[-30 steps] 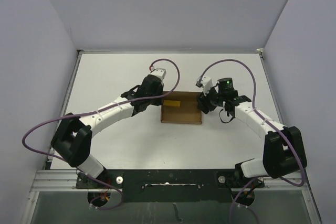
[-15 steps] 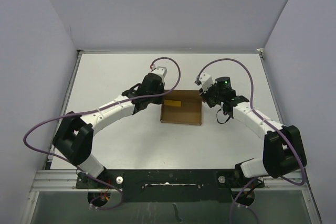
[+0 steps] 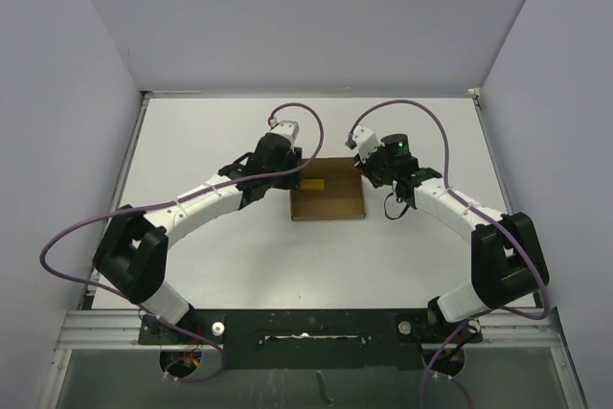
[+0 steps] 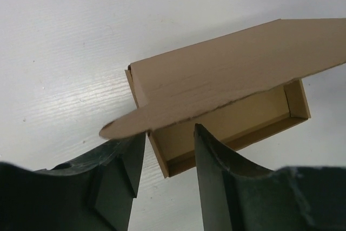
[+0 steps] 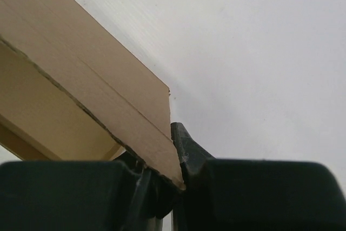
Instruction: Fold the paper box
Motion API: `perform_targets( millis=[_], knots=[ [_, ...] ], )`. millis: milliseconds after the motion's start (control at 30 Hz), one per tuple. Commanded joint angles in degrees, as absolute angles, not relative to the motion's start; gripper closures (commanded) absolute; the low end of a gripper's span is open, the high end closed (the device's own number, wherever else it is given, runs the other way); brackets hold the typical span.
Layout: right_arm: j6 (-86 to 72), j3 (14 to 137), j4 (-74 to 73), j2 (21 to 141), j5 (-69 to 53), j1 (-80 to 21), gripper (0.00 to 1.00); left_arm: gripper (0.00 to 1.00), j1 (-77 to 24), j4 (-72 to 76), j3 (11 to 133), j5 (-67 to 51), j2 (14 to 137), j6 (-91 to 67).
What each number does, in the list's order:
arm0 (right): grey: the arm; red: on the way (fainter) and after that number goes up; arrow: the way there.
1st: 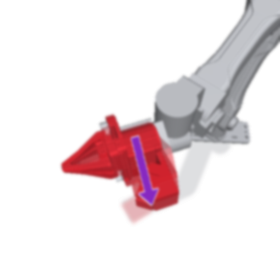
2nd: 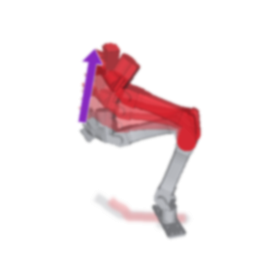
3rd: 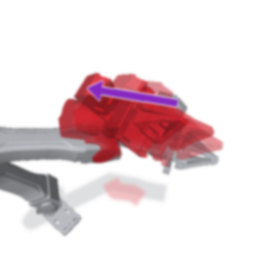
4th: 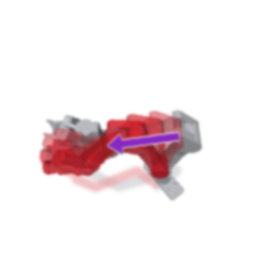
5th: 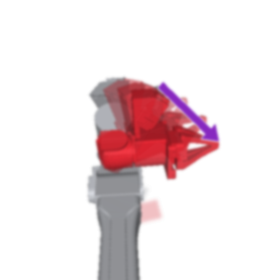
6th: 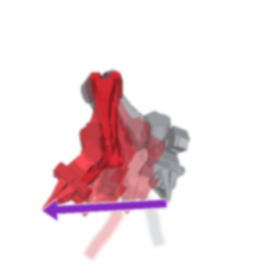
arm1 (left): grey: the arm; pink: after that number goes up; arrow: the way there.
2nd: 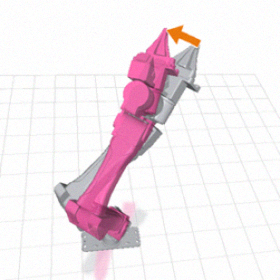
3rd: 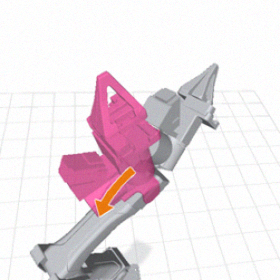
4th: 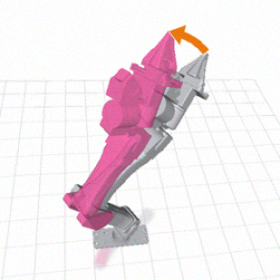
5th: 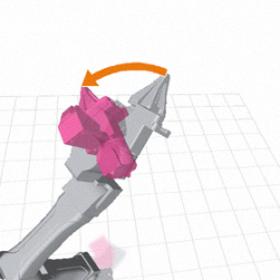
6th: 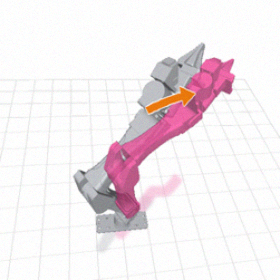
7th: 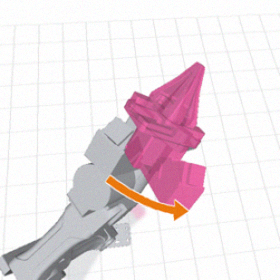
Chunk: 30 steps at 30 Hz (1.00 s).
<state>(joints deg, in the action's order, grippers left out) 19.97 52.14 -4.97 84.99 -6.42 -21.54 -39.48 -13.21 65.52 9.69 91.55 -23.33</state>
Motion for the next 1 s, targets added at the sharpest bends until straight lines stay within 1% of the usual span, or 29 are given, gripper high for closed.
perform_targets(
  millis=[0,67,133,233,333,433,500,567,700,767,833,900,967],
  knots=[
    [22.6,55.5,-1.7,86.1,-6.4,-22.2,1.0,0.56,-37.9,-9.4,61.1,9.0,84.2,-25.8],
    [23.1,55.8,-1.9,86.2,-6.9,-21.9,1.0,0.5,-37.6,-7.5,57.4,9.3,80.7,-26.7],
    [23.3,56.0,-1.8,86.4,-7.8,-21.6,1.0,0.46,-37.3,-5.1,53.8,9.1,77.6,-27.3],
    [23.2,56.5,-1.9,86.8,-8.7,-21.4,1.0,0.44,-36.6,-1.3,49.7,9.0,74.5,-27.8],
    [22.9,56.8,-2.2,87.3,-9.3,-21.5,1.0,0.44,-35.1,3.5,47.7,7.4,74.3,-26.5],
    [22.4,56.9,-2.4,87.5,-9.7,-21.4,1.0,0.41,-33.6,13.3,45.3,2.8,75.7,-22.3],
    [22.0,57.1,-2.7,87.6,-9.8,-21.4,1.0,0.41,-33.2,20.5,42.6,0.4,77.2,-18.1],
    [21.5,57.3,-3.1,87.7,-10.1,-21.3,1.0,0.42,-32.7,24.4,42.0,-0.4,79.1,-16.1],
    [20.9,57.6,-3.5,88.1,-10.7,-21.1,1.0,0.48,-32.1,28.8,41.2,0.6,82.8,-15.3],
    [20.7,57.6,-3.5,88.3,-10.9,-21.1,1.0,0.55,-32.1,31.0,40.9,1.2,84.4,-15.3],
    [20.4,57.8,-3.7,88.4,-11.0,-21.1,1.0,0.57,-32.2,31.8,41.2,2.1,86.0,-15.3],
    [20.3,57.8,-3.8,88.6,-11.2,-21.2,1.0,0.64,-32.2,32.5,41.7,2.9,87.4,-15.5],
    [20.1,57.9,-3.9,88.6,-11.2,-21.2,1.0,0.66,-32.3,32.5,42.4,3.5,88.6,-15.6]
  ],
)
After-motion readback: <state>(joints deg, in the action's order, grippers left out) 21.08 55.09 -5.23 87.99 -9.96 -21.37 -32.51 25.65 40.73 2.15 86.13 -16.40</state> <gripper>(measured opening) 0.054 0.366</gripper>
